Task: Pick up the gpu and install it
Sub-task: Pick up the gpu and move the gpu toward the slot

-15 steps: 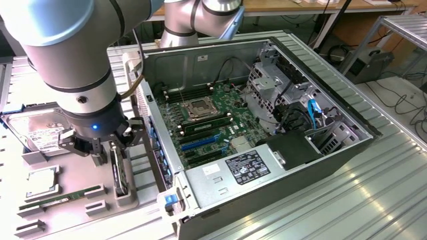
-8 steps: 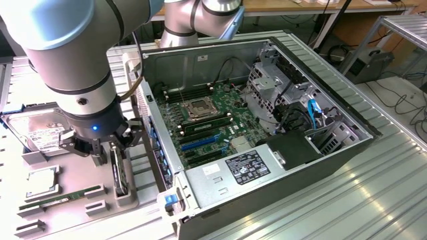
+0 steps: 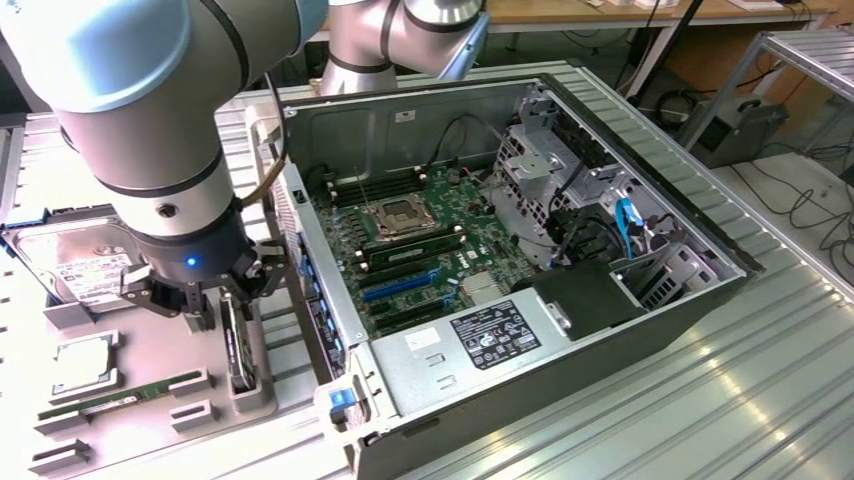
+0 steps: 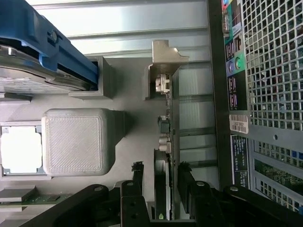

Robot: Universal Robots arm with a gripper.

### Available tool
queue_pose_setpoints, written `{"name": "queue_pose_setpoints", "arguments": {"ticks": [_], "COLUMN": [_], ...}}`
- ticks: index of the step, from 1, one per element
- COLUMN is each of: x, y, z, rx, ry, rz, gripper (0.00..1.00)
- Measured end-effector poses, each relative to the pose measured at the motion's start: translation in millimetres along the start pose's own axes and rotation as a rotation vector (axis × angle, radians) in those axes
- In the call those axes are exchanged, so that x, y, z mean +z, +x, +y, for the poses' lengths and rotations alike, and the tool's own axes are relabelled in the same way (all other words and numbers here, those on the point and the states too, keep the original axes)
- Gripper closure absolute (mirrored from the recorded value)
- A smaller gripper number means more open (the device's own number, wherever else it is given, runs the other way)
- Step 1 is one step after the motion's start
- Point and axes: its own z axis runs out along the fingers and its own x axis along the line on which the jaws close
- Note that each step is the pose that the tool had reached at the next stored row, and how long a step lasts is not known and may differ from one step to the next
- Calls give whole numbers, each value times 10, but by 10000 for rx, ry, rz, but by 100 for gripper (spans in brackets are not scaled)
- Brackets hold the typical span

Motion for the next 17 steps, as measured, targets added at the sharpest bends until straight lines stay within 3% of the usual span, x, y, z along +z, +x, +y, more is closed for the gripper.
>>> {"name": "queue_pose_setpoints", "arguments": {"ticks": [8,10,17], "x": [2,2,2], "y": [0,0,0], "z": [0,0,0], "rx": [0,0,0], "ry": [1,2,1], "rz": [1,1,0], "gripper": [58,72,74]}}
